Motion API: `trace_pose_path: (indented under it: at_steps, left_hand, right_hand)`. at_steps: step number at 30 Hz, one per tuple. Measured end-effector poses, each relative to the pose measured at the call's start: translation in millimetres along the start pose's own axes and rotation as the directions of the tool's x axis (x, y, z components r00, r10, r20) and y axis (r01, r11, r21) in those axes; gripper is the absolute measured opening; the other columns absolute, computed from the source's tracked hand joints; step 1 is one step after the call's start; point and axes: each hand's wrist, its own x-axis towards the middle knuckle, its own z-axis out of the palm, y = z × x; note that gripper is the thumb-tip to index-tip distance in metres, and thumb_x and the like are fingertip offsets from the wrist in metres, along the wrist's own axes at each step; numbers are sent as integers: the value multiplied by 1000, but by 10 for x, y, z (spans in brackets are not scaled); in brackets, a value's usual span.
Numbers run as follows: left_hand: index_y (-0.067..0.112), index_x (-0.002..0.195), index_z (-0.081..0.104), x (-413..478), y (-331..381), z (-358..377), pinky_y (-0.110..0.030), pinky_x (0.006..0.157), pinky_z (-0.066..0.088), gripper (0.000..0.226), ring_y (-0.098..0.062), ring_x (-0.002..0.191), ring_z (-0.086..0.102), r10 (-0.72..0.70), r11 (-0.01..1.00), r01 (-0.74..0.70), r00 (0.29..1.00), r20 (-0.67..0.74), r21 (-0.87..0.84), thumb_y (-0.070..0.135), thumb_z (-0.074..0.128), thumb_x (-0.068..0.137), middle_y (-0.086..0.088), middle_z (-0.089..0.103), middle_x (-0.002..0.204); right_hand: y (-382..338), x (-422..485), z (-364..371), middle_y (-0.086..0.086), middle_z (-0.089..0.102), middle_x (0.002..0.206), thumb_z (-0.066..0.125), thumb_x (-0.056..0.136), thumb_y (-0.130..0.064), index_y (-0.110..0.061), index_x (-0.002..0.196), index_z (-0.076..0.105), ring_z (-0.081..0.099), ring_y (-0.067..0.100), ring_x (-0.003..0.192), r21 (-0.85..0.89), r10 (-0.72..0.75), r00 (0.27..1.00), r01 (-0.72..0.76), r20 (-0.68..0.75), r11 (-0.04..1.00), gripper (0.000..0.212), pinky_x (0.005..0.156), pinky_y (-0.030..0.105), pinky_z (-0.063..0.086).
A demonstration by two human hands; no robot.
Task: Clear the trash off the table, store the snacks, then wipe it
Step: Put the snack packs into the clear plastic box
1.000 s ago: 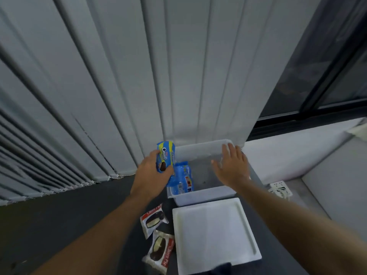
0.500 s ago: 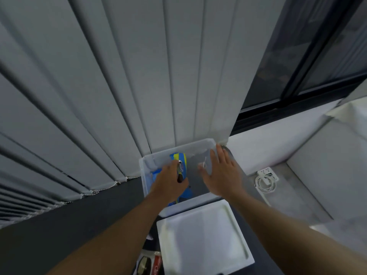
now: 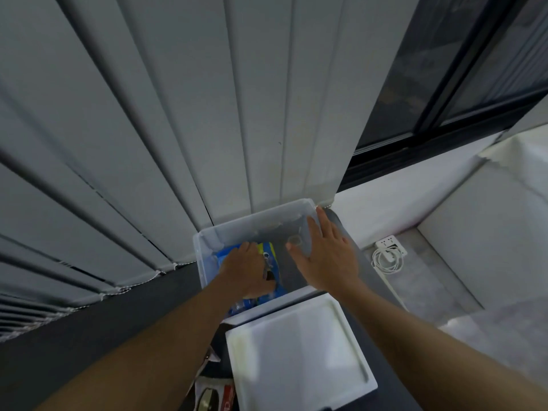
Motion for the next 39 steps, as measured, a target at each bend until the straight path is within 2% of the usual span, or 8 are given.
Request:
trace_pose_path:
  at_steps: [2,4,10,17,25,32,36,39]
  left_hand:
    - [16,149,32,9,-65,29,-45,113,29,89,-30,143,25,66,996,-72,993,99,55,70,53,81,-7,26,157]
    - [24,157,14,7,-81,98,-46,119,19,96,-27,151,11,76,991,-91,986,147,99,74,49,83,-2,10,165]
    - [23,152,27,30,-5,152,-47,116,25,95,-26,145,24,-20,994,12,997,81,106,75,55,78,-1,31,157]
    - [23,157,11,-104,-77,126,-50,120,16,90,-29,151,11,-60,994,45,986,155,99,67,48,88,-4,9,165]
    - [23,151,27,-575,-173,-289,-40,116,22,63,-26,142,29,-50,999,52,966,-252,-2,50,41,95,-3,34,152]
    - [20,156,22,-1439,-431,-249,-42,120,19,62,-27,148,21,-343,931,281,892,-294,-232,47,35,101,-6,22,162]
    - [19,156,23,-1870,-521,-46,-44,120,21,64,-28,148,23,-432,880,350,870,-237,-321,47,38,101,-8,25,161]
    - [20,157,20,-2110,-580,158,-44,120,22,66,-27,149,22,-456,856,378,874,-170,-351,48,37,100,-8,24,162]
  right_hand:
    - [-5,4,-1,2,19,164,13,89,-79,-22,153,21,38,26,140,6,-1,1000,1,-4,1000,86,103,44,45]
    - [-9,5,1,2,19,164,13,89,-79,-23,153,21,39,26,140,16,-2,1000,2,-5,1000,86,102,43,46]
    - [5,3,17,1,22,163,19,89,-79,-24,151,25,43,25,136,28,7,1000,-7,-16,1000,83,98,43,49]
    - [-15,-14,-36,0,20,163,22,89,-79,-25,151,25,42,25,137,33,12,1000,-13,7,999,82,99,43,50]
    - [-109,-19,-209,8,7,166,35,94,-66,-19,155,18,6,38,151,21,-63,993,61,96,998,79,119,54,24]
    - [-799,-334,-348,6,46,150,45,91,-59,-19,143,46,32,35,143,101,-203,979,205,-31,973,66,111,64,24]
    - [-1132,-664,-350,11,62,126,63,88,-48,-9,129,60,56,34,119,260,-375,908,413,-184,873,57,94,49,47]
    - [-1339,-933,-319,7,62,124,61,90,-52,-13,132,59,57,28,114,288,-485,863,505,-143,814,57,97,45,45]
